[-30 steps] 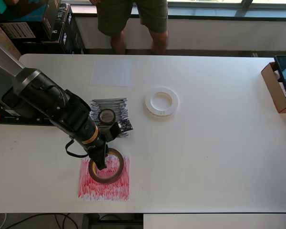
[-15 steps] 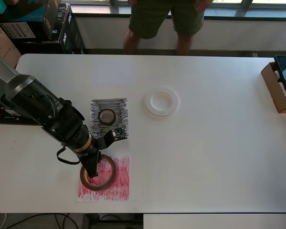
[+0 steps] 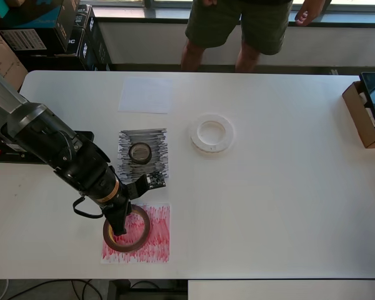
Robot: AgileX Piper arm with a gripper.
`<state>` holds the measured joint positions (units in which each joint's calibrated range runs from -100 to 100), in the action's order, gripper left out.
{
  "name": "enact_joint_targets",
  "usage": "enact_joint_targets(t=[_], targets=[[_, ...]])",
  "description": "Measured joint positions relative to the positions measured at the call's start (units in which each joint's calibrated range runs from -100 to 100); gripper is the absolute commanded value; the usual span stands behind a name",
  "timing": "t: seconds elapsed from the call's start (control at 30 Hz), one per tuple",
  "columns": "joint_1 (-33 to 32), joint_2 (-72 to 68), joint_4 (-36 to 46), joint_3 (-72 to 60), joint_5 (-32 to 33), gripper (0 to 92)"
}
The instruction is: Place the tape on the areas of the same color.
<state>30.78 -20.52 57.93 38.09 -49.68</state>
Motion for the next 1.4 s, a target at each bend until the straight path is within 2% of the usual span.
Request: enact_joint_targets(t=[0.17, 0.27, 0.5, 0.7, 1.03, 1.23, 1.4], targets=[[1.34, -1.29, -0.17, -1.16, 0.00, 57.7], [1.66, -1.29, -0.01, -1.16, 0.05, 64.4], [0.41, -1.29, 0.42, -3.18, 0.05, 64.5], [-3.61, 0.84, 4.52, -9.17, 1.68, 64.5], [-16.50, 3.41, 15.51, -22.01, 12.97, 64.5], [-23.56, -0.91, 16.18, -25.39, 19.34, 65.2], [-27.92, -7.22, 16.76, -29.27, 21.65, 65.3]])
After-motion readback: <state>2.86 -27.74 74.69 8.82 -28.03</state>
